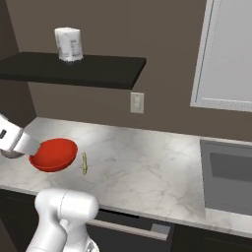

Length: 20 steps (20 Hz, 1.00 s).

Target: Pick the egg and butter from the fridge and place them by the bowl for mixing.

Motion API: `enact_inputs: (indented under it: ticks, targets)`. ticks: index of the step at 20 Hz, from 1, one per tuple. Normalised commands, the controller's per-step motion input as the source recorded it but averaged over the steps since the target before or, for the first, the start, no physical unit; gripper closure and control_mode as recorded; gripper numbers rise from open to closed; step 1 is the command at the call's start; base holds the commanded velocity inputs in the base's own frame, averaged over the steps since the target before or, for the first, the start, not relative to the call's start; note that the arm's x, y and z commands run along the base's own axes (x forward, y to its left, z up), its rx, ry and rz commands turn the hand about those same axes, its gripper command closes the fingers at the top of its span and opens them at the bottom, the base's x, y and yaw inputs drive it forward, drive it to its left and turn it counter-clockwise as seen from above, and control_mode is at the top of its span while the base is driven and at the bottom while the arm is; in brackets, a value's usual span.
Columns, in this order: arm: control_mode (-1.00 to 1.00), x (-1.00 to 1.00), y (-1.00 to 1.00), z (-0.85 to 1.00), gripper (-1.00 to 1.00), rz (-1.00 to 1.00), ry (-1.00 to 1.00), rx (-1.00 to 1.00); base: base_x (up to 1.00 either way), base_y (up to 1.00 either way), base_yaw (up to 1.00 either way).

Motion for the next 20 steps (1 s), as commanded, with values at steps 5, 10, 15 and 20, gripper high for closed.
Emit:
enact_inputs:
  ticks: [5, 10, 15, 20]
  targets:
    - [-1.0, 0.0, -0.19, -0.52, 1.0, 0.11, 0.16, 0.0, 0.0, 0.0, 0.0]
    - [-1.0, 0.18, -0.25, -0.25, 1.0, 0.06, 0.02, 0.0, 0.0, 0.0, 0.0]
    - [-1.0, 0.55, -0.28, -0.22, 1.0, 0.01, 0.0, -0.01, 0.0, 0.0, 0.0]
    - [-1.0, 0.89, -0.29, -0.26, 1.0, 0.0, 0.0, -0.01, 0.0, 0.0, 0.0]
